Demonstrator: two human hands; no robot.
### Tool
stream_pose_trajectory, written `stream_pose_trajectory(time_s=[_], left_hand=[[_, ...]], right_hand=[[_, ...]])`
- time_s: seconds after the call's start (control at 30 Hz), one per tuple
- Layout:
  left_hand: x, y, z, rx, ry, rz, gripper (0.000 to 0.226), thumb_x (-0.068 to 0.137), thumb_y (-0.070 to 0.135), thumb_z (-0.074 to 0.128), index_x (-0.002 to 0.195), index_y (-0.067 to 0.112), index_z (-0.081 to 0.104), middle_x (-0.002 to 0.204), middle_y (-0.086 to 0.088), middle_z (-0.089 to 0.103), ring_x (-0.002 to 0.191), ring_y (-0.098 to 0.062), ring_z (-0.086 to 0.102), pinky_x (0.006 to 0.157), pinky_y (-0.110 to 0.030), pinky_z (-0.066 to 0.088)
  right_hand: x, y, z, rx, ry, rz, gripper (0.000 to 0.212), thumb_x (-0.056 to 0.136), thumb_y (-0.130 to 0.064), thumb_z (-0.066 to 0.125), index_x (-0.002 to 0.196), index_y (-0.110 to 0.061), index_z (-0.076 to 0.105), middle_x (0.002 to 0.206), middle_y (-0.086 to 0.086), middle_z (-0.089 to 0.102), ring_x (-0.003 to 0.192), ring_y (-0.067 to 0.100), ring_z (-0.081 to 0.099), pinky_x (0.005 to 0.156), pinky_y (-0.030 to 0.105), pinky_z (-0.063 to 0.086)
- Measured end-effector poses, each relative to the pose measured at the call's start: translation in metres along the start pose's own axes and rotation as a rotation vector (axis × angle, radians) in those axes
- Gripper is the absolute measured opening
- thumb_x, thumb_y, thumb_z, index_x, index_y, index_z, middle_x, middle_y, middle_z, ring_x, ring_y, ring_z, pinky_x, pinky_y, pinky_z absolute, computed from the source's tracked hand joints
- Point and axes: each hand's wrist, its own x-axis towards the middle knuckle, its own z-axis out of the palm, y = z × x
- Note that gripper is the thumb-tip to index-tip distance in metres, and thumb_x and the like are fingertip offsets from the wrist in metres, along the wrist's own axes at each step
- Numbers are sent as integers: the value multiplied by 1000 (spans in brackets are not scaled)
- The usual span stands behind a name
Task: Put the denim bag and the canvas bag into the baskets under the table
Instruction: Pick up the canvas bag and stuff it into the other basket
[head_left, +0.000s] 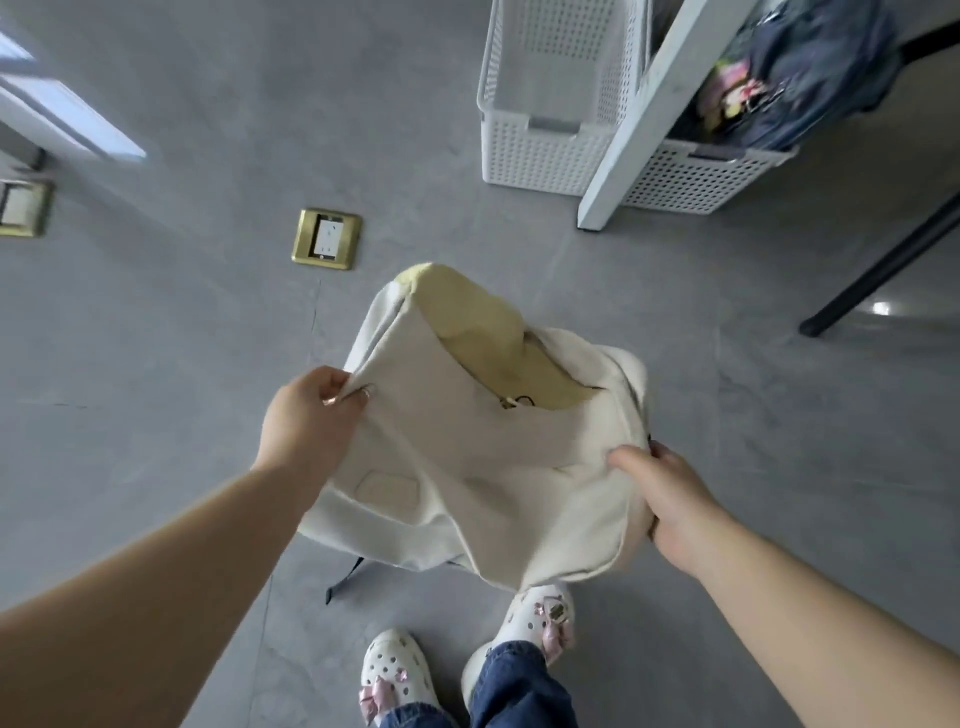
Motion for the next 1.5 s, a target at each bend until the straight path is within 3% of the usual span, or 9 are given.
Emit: stream_pose_trajectory(time_s=[0.13,0.27,0.37,0.47,0.57,0.77,1.1,1.3,1.5], left_hand=[[-26,50,-3,-17,-16,39,7,89,16,54,94,13,58,86,-3,64,83,-27,57,64,-32,36],[-33,113,-8,3,-43,142,5,91,19,49,95,19,51,90,-1,61,81,-23,55,61,-31,36],[-37,150,-14,72,-94,289,26,90,23,42,113,36,41,84,3,61,76,-23,56,67,-36,48],[-29,187,-24,125,-166,474,58,89,11,38,135,45,35,102,3,64,93,-22,60,81,-36,49],[-7,219,-35,197,-186,543,49,90,5,39,131,30,53,121,-3,60,105,-23,57,84,-26,41],[56,250,-54,176,-169,535,44,91,10,43,132,22,54,127,-7,59,113,-25,55,92,-29,43],[163,244,0,102,-26,601,50,81,15,54,127,35,55,106,9,65,97,-15,59,66,-19,42],[251,260,19,75,176,758,47,82,22,51,126,37,56,105,10,66,95,-14,58,68,-24,36],[266,286,22,142,357,841,61,68,36,38,126,37,56,90,17,53,87,-14,53,72,-26,38]], right_hand=[[-43,-53,-7,42,-138,-64,19,83,-10,61,101,-13,63,99,15,73,94,33,68,88,45,52],[-74,-110,2,39,-243,-173,38,68,-22,65,105,-19,61,105,14,71,100,31,66,94,48,50],[-89,-154,9,-15,-304,-255,32,68,-23,63,100,-24,57,101,10,68,96,26,64,89,43,50],[-89,-196,18,-85,-280,-332,31,68,-23,61,98,-25,54,99,8,66,93,24,63,84,39,51],[-82,-234,26,-160,-205,-380,32,62,-28,55,94,-24,55,98,8,66,91,23,63,80,37,50],[-56,-309,63,-213,-102,-416,16,82,-19,56,97,-20,56,89,2,61,86,18,56,72,31,42],[67,-361,109,-294,-186,-604,15,75,-32,59,88,-26,59,90,4,67,90,22,63,81,38,49],[150,-393,140,-11,-414,-647,12,84,-24,54,78,-19,62,69,4,65,66,19,63,63,30,48],[180,-413,148,211,-571,-656,50,69,-28,55,110,-1,64,92,17,64,85,27,62,76,36,49]])
